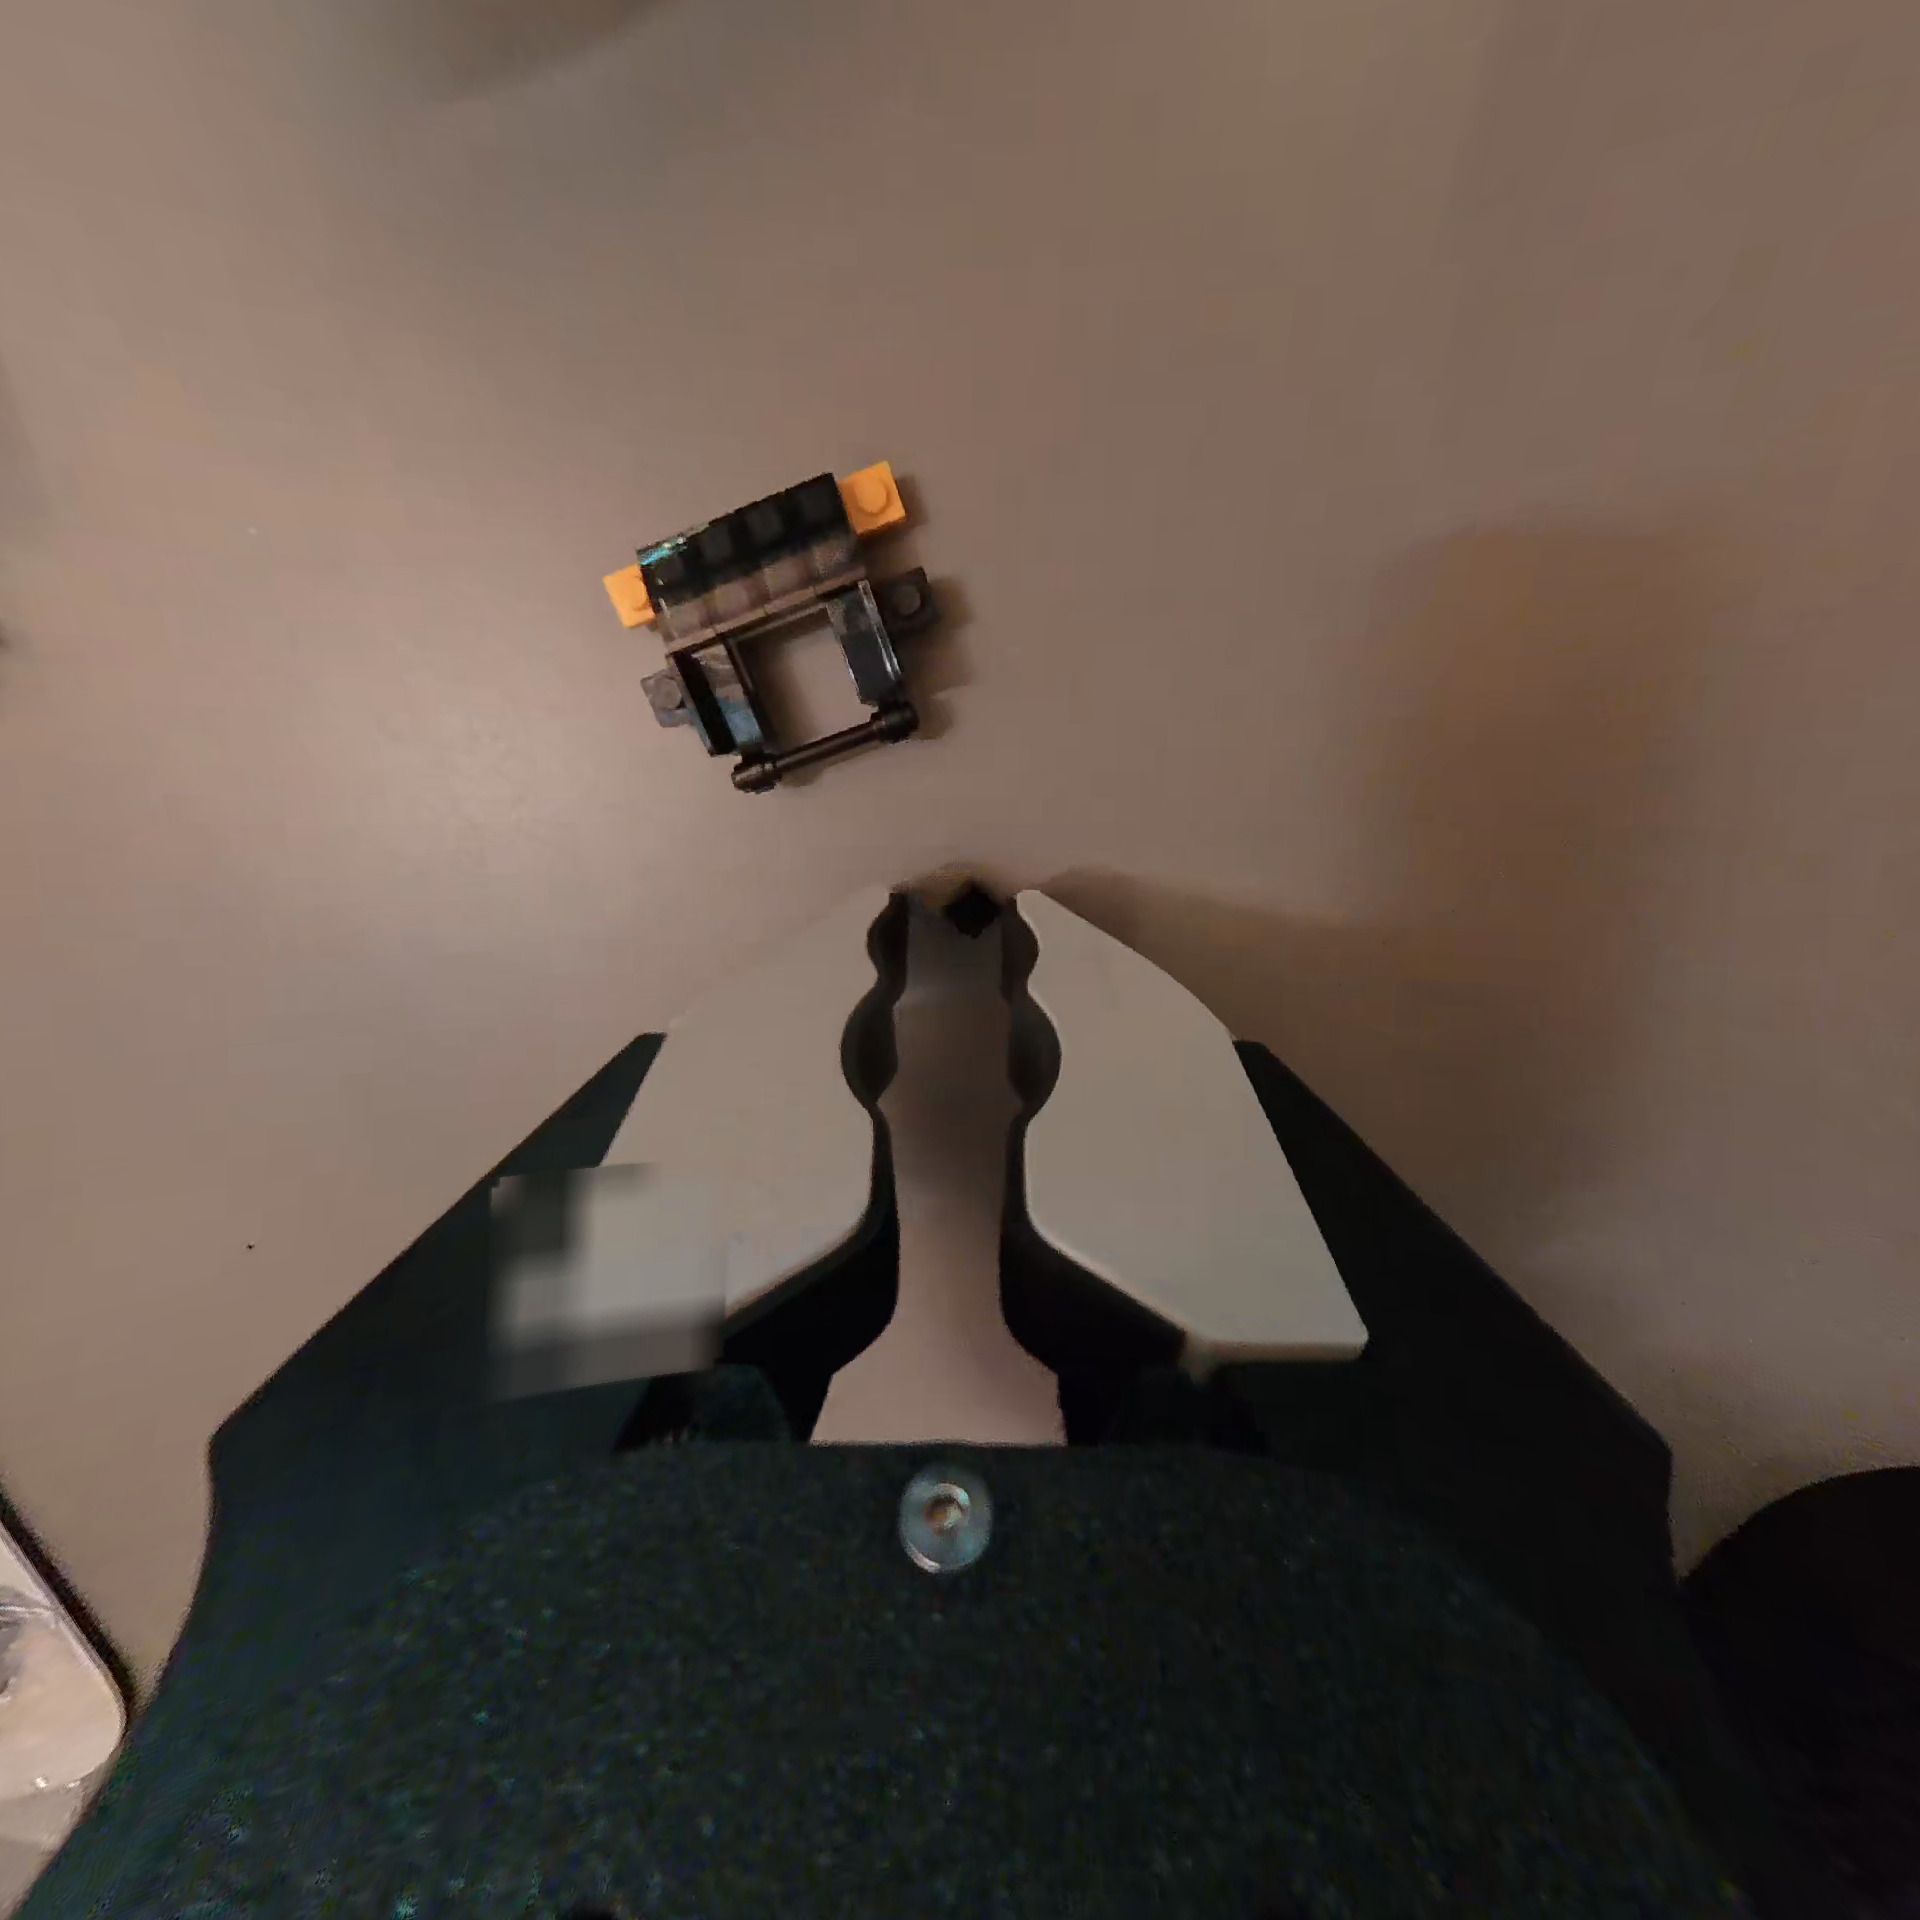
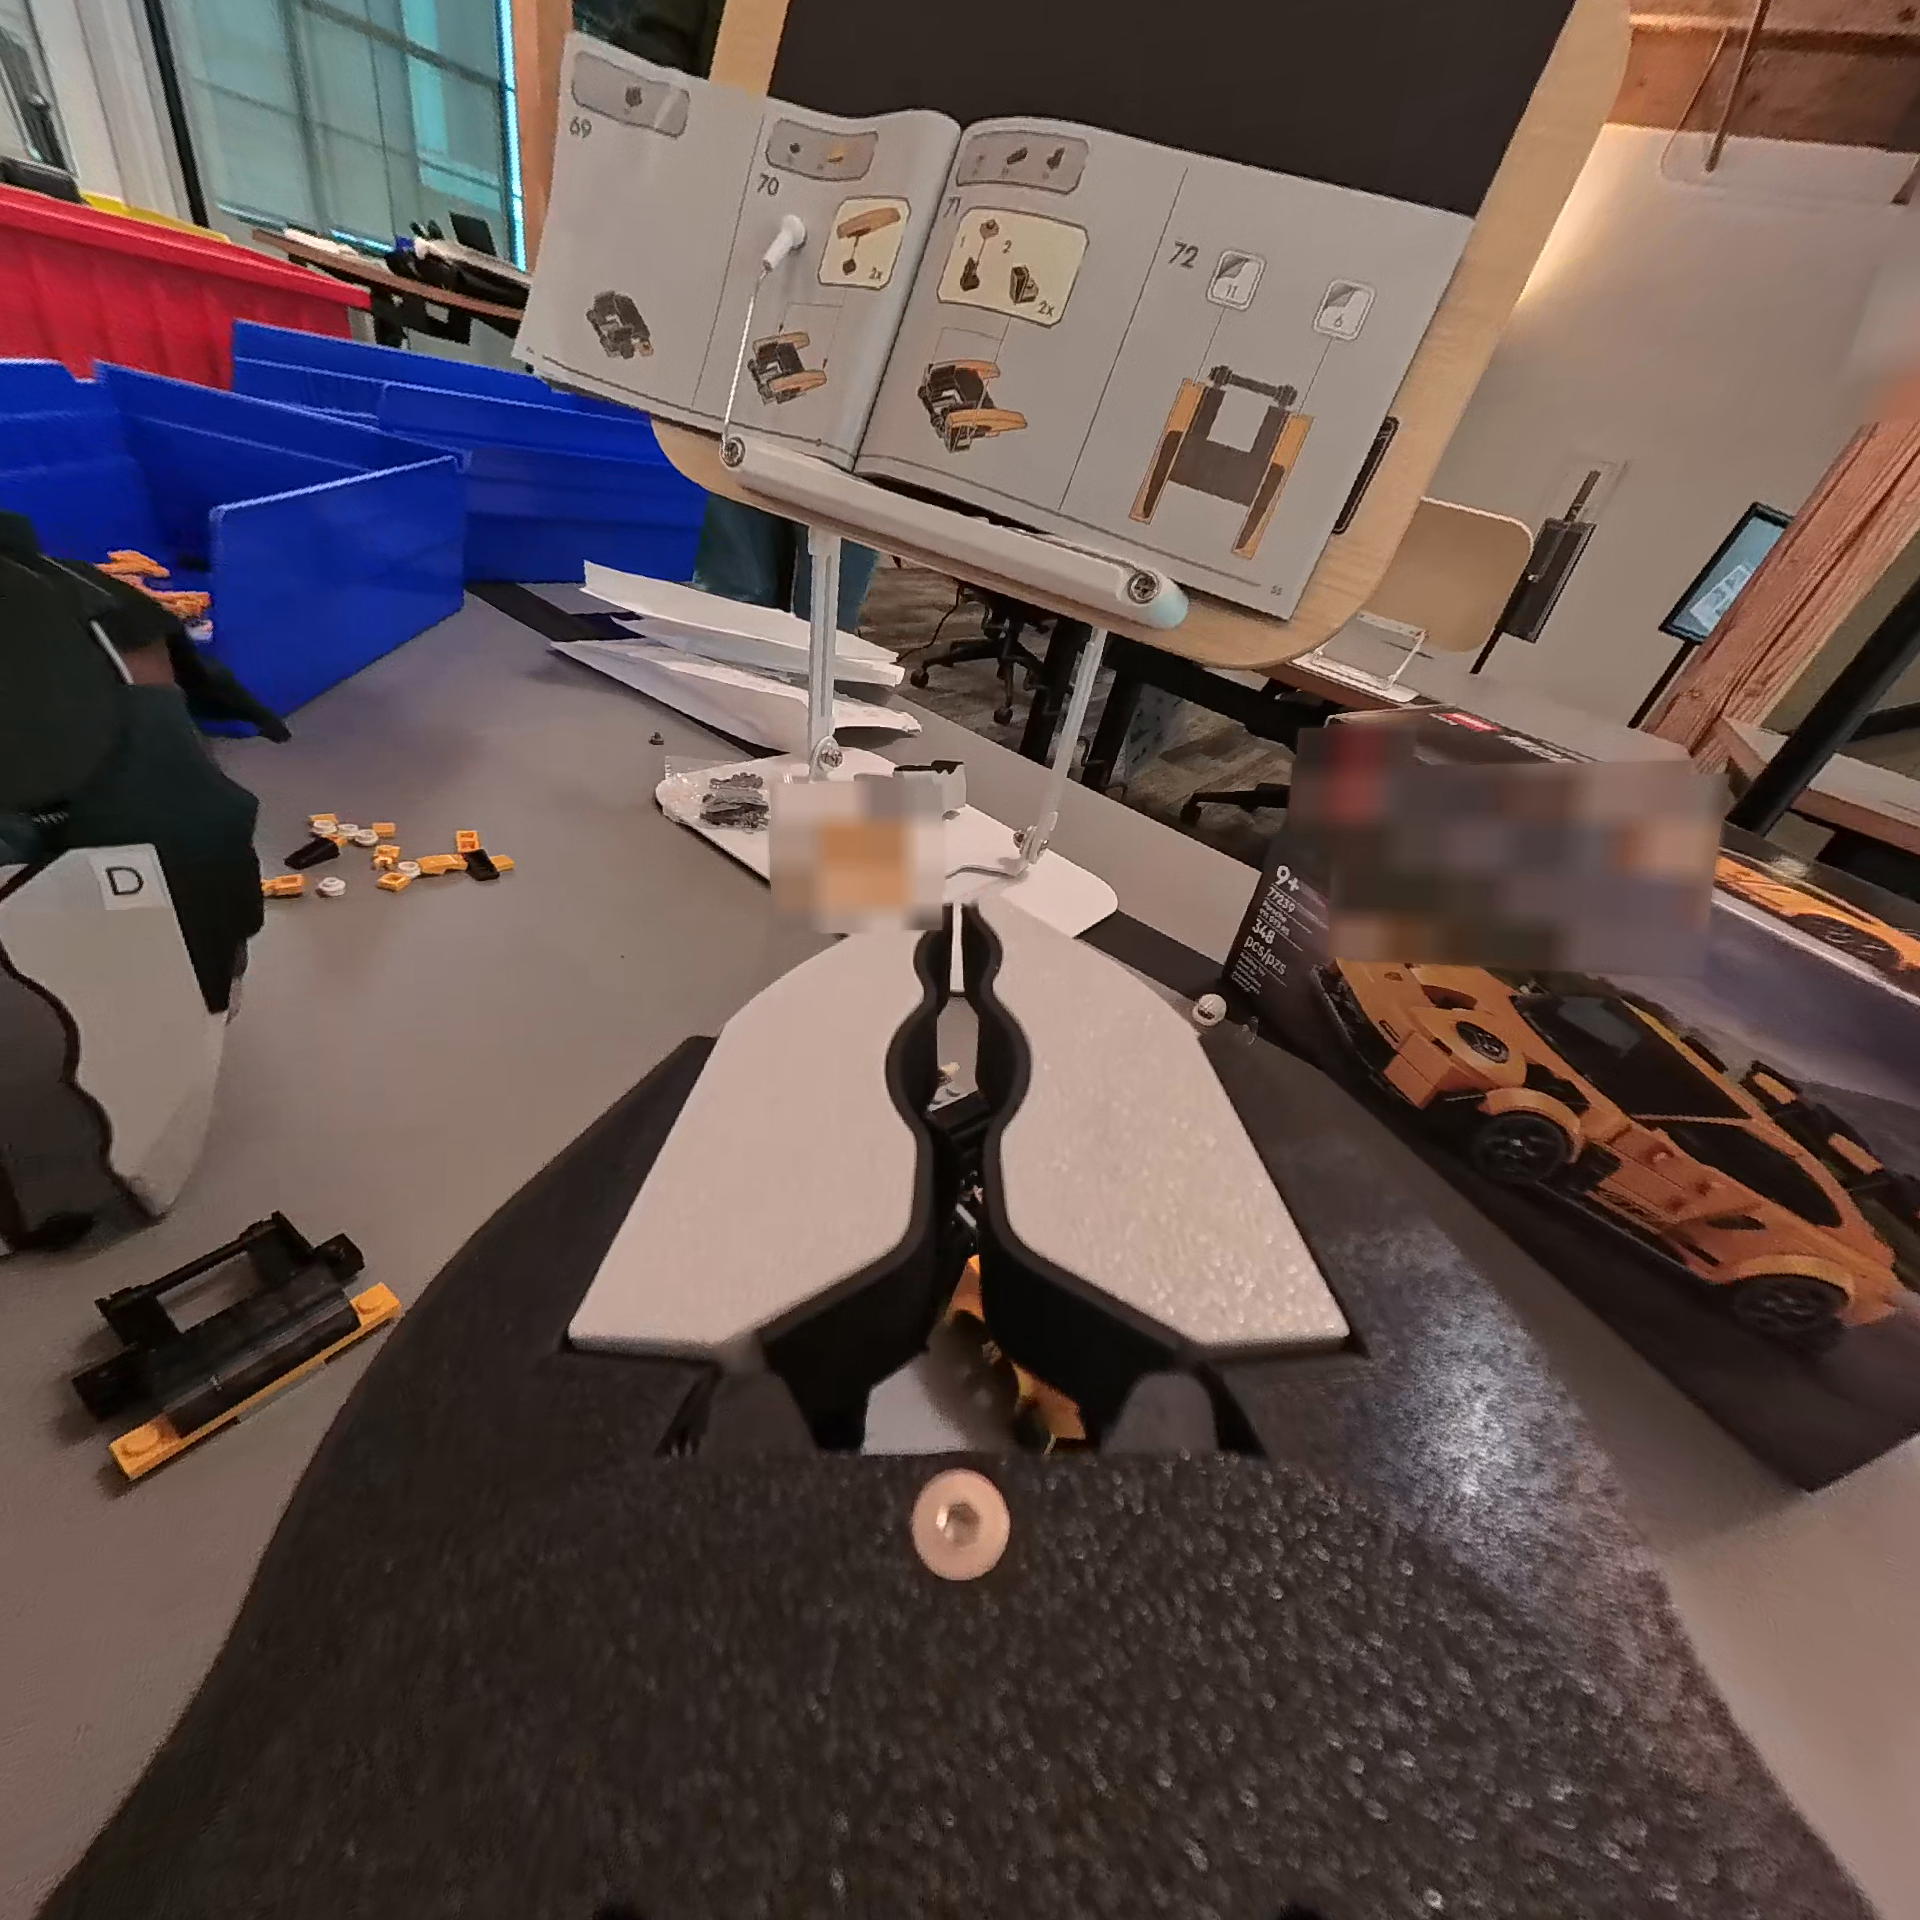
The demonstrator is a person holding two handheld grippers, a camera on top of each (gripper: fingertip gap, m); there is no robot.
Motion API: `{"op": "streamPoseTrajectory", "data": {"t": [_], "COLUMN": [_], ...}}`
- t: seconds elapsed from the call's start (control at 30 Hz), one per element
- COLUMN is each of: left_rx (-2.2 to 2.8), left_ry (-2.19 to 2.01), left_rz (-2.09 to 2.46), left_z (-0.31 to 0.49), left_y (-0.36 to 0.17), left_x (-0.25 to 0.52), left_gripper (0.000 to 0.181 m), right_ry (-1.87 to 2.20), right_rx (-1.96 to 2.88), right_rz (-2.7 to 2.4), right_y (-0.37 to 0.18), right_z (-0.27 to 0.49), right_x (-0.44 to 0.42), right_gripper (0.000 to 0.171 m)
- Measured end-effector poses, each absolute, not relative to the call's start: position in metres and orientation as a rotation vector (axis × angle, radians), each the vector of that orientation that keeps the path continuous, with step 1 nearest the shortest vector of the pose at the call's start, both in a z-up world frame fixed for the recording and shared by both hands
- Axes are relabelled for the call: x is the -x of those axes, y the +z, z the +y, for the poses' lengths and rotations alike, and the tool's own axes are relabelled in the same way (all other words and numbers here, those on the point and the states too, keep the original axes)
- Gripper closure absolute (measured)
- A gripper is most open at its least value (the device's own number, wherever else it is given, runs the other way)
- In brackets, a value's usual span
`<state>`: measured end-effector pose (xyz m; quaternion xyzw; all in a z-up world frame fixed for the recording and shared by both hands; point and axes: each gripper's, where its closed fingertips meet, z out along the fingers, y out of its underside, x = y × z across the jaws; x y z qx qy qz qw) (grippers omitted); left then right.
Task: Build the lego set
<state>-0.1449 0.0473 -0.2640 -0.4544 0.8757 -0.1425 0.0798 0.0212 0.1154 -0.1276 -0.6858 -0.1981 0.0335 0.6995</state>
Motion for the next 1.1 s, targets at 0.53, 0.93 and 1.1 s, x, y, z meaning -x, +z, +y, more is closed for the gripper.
{"op": "streamPoseTrajectory", "data": {"t": [0.53, 0.93, 1.1], "left_rx": [1.557, 1.587, 1.594], "left_ry": [-0.668, -0.677, -0.719], "left_rz": [2.095, 2.112, 2.118], "left_z": [0.054, 0.054, 0.051], "left_y": [-0.227, -0.257, -0.262], "left_x": [0.181, 0.206, 0.202], "left_gripper": [0.158, 0.162, 0.166], "right_ry": [0.028, 0.021, 0.121], "right_rx": [1.503, 1.534, 1.564], "right_rz": [-0.485, -0.543, -0.665], "right_y": [-0.125, -0.140, -0.155], "right_z": [0.111, 0.113, 0.108], "right_x": [-0.014, 0.001, 0.021], "right_gripper": [0.170, 0.170, 0.170]}}
